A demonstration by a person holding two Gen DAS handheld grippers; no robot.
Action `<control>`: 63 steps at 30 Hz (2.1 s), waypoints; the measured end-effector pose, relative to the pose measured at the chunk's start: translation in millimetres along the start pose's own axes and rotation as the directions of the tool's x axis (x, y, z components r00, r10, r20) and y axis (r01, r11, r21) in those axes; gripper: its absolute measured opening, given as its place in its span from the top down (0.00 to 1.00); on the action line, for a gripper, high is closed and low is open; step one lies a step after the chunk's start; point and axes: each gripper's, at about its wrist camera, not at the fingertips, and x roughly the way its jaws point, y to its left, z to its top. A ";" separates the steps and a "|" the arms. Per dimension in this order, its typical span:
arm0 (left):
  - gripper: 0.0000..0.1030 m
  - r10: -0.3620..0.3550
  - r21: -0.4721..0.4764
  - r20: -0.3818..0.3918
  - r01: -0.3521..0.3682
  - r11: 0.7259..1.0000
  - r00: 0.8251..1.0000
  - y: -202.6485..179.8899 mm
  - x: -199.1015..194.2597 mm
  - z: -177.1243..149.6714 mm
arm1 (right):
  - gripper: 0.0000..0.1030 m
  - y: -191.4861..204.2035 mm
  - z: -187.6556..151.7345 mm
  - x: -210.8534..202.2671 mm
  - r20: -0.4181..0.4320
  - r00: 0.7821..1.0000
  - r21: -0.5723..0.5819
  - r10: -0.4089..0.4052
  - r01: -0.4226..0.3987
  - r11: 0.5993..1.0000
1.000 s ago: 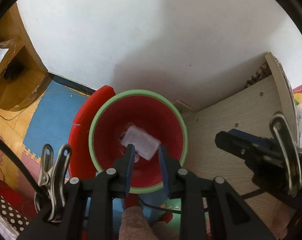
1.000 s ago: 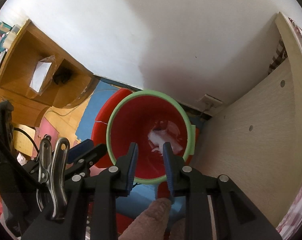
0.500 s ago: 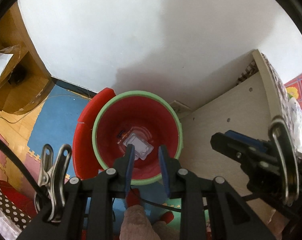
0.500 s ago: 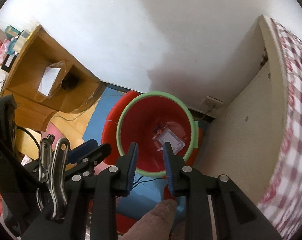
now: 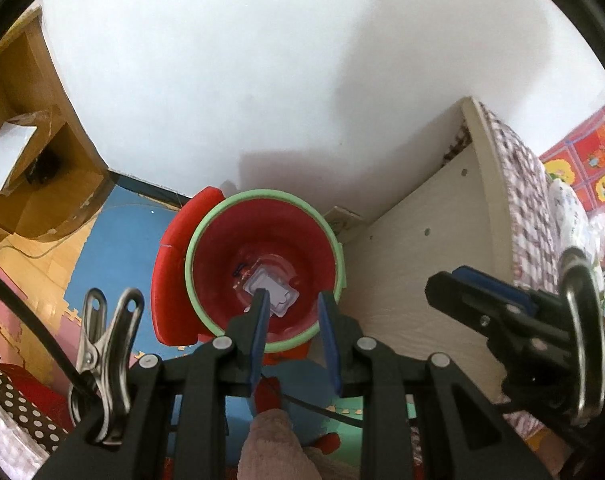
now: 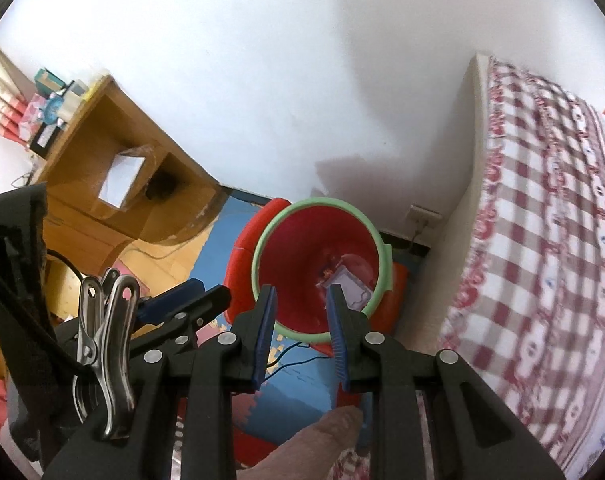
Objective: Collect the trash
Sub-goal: 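Move both grippers from the bucket back over the bed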
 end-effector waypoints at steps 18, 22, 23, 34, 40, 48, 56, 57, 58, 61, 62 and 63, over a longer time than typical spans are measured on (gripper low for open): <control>0.76 0.026 0.074 0.079 -0.032 0.997 0.997 -69.5 -76.3 -37.9 | 0.74 -46.6 -63.7 -110.5 0.120 0.990 0.018 0.077 -0.079 0.997; 0.76 0.010 0.093 0.086 -0.018 0.995 0.996 -88.6 -88.3 -49.4 | 0.74 -61.3 -75.0 -134.3 0.153 0.986 0.037 0.072 -0.079 0.996; 0.76 0.005 0.101 0.087 -0.014 0.995 0.996 -95.1 -91.5 -52.7 | 0.74 -64.7 -78.7 -141.7 0.164 0.984 0.044 0.068 -0.077 0.996; 0.76 -0.051 0.215 0.076 0.034 0.976 0.996 -166.6 -107.0 -81.9 | 0.74 -112.2 -119.3 -201.9 0.249 0.969 0.144 -0.012 -0.024 0.989; 0.76 -0.083 0.279 0.073 0.059 0.959 0.994 -209.1 -113.3 -95.7 | 0.74 -141.3 -144.2 -230.9 0.282 0.958 0.206 -0.059 0.000 0.979; 0.76 -0.123 0.366 0.068 0.090 0.926 0.990 -266.1 -119.7 -121.2 | 0.74 -170.9 -173.4 -263.9 0.316 0.942 0.250 -0.112 0.031 0.968; 0.76 -0.160 0.424 0.061 0.120 0.898 0.985 -319.7 -121.1 -144.0 | 0.74 -211.1 -198.9 -292.1 0.335 0.927 0.312 -0.168 0.059 0.948; 0.76 -0.163 0.431 0.059 0.122 0.894 0.985 -325.4 -120.6 -145.8 | 0.74 -215.4 -202.1 -295.0 0.335 0.926 0.320 -0.175 0.063 0.945; 0.76 -0.168 0.439 0.056 0.127 0.890 0.984 -333.5 -119.9 -148.5 | 0.74 -220.1 -204.7 -297.8 0.335 0.924 0.328 -0.182 0.067 0.942; 0.76 -0.178 0.457 0.045 0.138 0.879 0.983 -350.1 -118.0 -153.3 | 0.74 -235.7 -212.7 -306.7 0.337 0.918 0.353 -0.207 0.080 0.932; 0.76 -0.183 0.465 0.041 0.143 0.874 0.982 -356.9 -117.6 -155.1 | 0.74 -241.2 -214.4 -308.2 0.336 0.918 0.363 -0.212 0.082 0.928; 0.76 -0.187 0.476 0.039 0.146 0.867 0.982 -364.3 -117.4 -157.0 | 0.74 -246.5 -215.6 -309.6 0.336 0.917 0.373 -0.217 0.082 0.924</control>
